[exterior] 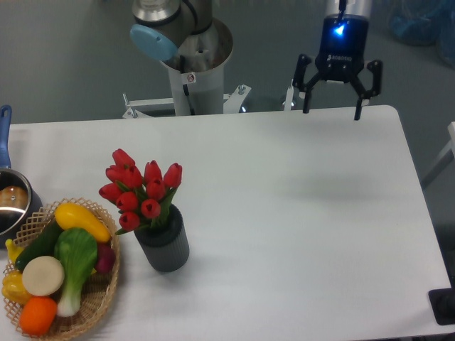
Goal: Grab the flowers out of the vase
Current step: 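Move the open gripper toward the red tulip stems above the grey vase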
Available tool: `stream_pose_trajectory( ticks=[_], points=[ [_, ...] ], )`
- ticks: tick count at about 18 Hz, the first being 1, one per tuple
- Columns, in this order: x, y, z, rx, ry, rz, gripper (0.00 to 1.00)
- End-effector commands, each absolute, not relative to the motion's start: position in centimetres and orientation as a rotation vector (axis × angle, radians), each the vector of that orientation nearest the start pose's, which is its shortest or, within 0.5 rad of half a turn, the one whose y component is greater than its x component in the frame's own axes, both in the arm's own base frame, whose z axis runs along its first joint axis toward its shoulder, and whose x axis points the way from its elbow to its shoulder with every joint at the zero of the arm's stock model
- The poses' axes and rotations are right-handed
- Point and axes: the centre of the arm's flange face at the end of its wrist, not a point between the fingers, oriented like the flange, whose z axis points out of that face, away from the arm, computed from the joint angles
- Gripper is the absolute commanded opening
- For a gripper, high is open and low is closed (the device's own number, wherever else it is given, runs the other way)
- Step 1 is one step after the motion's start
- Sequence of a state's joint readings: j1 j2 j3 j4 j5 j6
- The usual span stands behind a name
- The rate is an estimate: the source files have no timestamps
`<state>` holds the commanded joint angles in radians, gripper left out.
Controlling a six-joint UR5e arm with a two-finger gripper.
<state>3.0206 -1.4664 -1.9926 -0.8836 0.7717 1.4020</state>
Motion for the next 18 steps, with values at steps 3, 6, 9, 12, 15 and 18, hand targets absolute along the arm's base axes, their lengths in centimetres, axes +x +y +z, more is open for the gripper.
stream_pose_trajectory(
  ticks=[3, 6, 9, 12, 15, 18],
  points=[
    [-41.2, 28.1, 43.0, -2.242, 0.192, 0.256, 1.00],
    [-40.9, 28.7, 42.2, -2.157, 0.197, 0.192, 1.00],
    [-41.1, 29.2, 41.8, -2.080, 0.209, 0.154, 1.00],
    [-40.4, 30.6, 40.8, -2.070, 0.229, 0.108, 1.00],
    [-40.0, 31.5, 40.4, -2.065, 0.243, 0.083, 1.00],
    [-39.6, 32.2, 40.9, -2.010, 0.224, 0.035, 1.00]
  ],
)
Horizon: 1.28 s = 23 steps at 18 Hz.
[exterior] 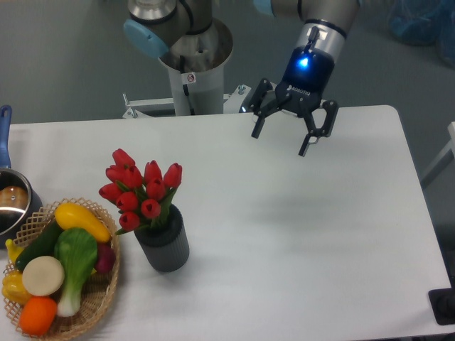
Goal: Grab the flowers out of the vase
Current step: 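Move the open gripper toward the red tulip stems above the grey vase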
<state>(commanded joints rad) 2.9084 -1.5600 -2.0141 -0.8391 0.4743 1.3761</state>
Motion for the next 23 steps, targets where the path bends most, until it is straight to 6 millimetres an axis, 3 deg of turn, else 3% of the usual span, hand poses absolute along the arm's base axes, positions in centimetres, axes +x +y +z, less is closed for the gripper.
stream_pose_trajectory(
  ticks=[5, 9, 12, 16, 23],
  points=[
    [-40.1, 33.0, 39.5, -1.971, 0.251, 0.004, 1.00],
    [-39.1, 34.3, 36.7, -1.955, 0.350, -0.008, 1.00],
    [-38.6, 34.6, 36.2, -1.901, 0.379, -0.016, 1.00],
    [-37.5, 37.1, 33.7, -1.864, 0.424, -0.093, 1.00],
    [-35.7, 39.7, 31.9, -1.855, 0.482, -0.154, 1.00]
  ],
)
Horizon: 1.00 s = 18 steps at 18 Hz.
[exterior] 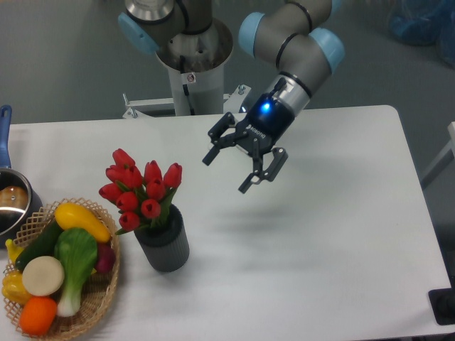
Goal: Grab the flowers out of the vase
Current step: 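Move the open gripper toward the red tulip stems above the grey vase, then lower the open gripper around the tulip stems at the vase rim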
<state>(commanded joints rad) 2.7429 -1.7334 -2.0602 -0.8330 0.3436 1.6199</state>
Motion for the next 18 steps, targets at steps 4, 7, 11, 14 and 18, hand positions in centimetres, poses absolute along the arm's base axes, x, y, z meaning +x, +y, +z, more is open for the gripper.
stream_pose_trajectory(
  ticks=[4, 7, 11, 14, 18],
  points=[
    [-34.4, 41.0, 31.4, -1.851, 0.502, -0.192, 1.00],
    [-34.3, 41.8, 30.6, -1.851, 0.508, -0.218, 1.00],
    [-33.9, 43.3, 29.7, -1.848, 0.527, -0.248, 1.00],
    [-33.8, 43.7, 29.3, -1.843, 0.527, -0.261, 1.00],
    [-33.4, 45.0, 29.0, -1.834, 0.549, -0.280, 1.00]
  ],
)
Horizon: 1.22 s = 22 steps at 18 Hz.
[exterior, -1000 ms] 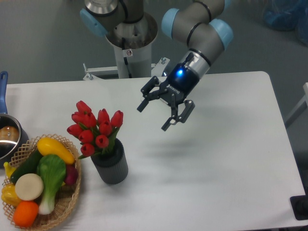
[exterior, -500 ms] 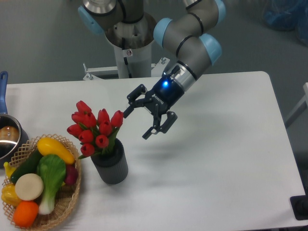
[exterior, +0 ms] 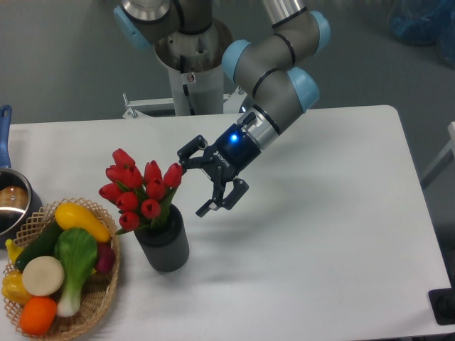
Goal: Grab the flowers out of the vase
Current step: 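Lower the open gripper around the tulip stems at the vase rim, then close the gripper on the tulip stems and tilt the bouquet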
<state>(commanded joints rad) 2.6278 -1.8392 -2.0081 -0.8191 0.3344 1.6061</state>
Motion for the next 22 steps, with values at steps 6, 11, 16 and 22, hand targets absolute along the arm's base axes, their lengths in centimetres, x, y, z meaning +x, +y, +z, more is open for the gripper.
stream_pose_trajectory(
  ticks=[6, 11, 16, 22],
  points=[
    [-32.8, 46.5, 29.3, -1.832, 0.557, -0.312, 1.00],
    [-32.2, 47.4, 29.0, -1.829, 0.574, -0.328, 1.00],
    [-31.9, 47.8, 28.5, -1.829, 0.577, -0.343, 1.00],
    [-31.9, 48.1, 28.4, -1.826, 0.579, -0.348, 1.00]
  ],
)
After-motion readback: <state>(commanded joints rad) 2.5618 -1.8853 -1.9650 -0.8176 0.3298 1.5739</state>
